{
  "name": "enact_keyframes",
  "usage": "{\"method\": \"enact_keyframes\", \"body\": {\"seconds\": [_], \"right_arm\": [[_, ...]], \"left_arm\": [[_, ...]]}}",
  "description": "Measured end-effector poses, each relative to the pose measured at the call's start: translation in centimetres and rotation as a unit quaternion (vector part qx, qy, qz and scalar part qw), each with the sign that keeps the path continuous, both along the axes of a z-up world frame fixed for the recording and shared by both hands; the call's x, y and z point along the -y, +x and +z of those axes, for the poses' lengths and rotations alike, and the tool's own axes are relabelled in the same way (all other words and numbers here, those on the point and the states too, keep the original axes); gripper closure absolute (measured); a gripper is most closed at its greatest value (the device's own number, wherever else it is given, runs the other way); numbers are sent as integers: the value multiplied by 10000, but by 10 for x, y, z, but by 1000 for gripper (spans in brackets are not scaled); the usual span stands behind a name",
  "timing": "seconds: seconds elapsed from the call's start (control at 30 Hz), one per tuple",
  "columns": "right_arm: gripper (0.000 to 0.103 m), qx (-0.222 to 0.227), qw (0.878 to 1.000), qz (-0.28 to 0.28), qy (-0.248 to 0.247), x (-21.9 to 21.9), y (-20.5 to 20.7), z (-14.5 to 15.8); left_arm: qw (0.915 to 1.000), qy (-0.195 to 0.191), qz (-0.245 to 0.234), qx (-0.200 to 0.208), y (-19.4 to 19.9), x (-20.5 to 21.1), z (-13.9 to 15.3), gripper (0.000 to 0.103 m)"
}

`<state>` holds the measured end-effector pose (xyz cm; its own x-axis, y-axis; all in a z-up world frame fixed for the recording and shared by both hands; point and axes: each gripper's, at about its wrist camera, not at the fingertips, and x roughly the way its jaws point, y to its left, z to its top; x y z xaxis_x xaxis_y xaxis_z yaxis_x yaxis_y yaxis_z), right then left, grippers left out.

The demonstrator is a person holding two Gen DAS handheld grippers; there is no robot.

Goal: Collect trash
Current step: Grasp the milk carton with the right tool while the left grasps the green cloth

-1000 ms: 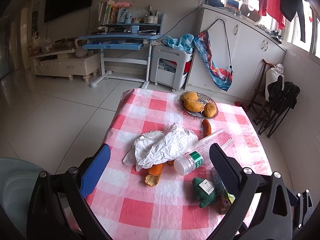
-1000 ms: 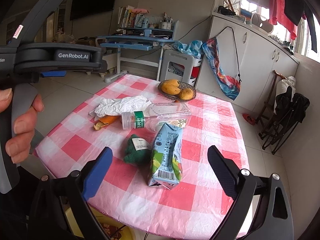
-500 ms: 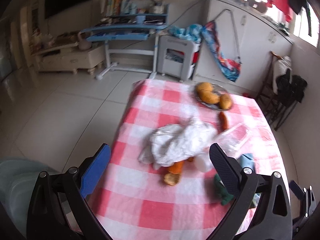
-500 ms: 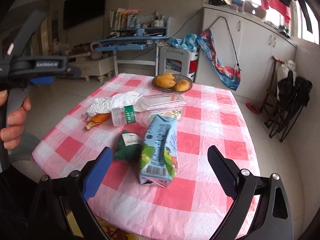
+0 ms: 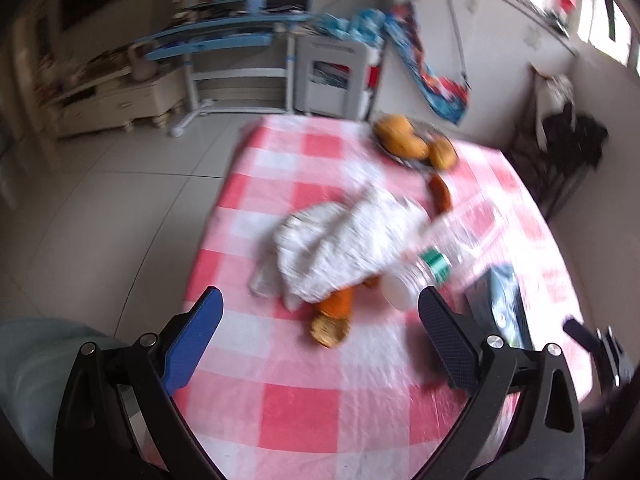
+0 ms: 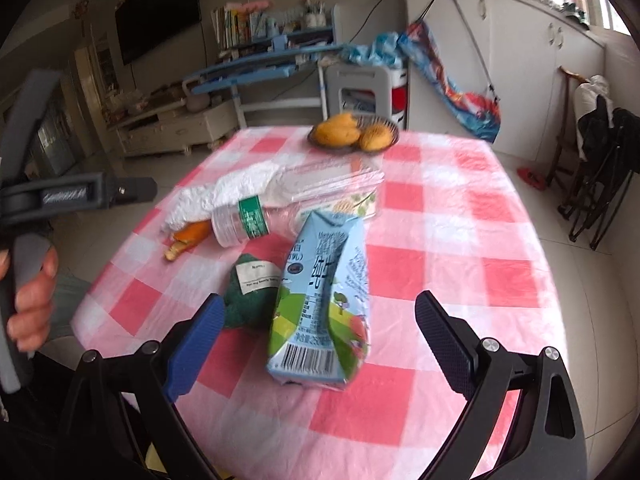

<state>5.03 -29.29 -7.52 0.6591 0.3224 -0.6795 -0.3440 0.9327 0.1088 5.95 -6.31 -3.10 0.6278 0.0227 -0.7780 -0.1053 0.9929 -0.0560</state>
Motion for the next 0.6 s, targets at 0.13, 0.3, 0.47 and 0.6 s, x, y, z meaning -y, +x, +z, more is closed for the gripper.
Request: {"method": "enact_keyframes", "body": {"seconds": [0.13,0.3,0.47,0.6], "right_arm": [[26,-304,9995,-10,-81,-5,13,-19],[43,-596,9981,-137,-112,8,17,-28],[43,-752,9969,-238,8,29,15,-31],[43,-716,9973,-156,-49,30,12,-32]], "left_arm": [[9994,1,-236,-248,7,19,-16,8],[9968,-397,-420,-550,15,38,-37,8],[9952,-367,-467,-781,24,61,-56,8],[9941,-427,-470,-874,28,74,-66,8]]}}
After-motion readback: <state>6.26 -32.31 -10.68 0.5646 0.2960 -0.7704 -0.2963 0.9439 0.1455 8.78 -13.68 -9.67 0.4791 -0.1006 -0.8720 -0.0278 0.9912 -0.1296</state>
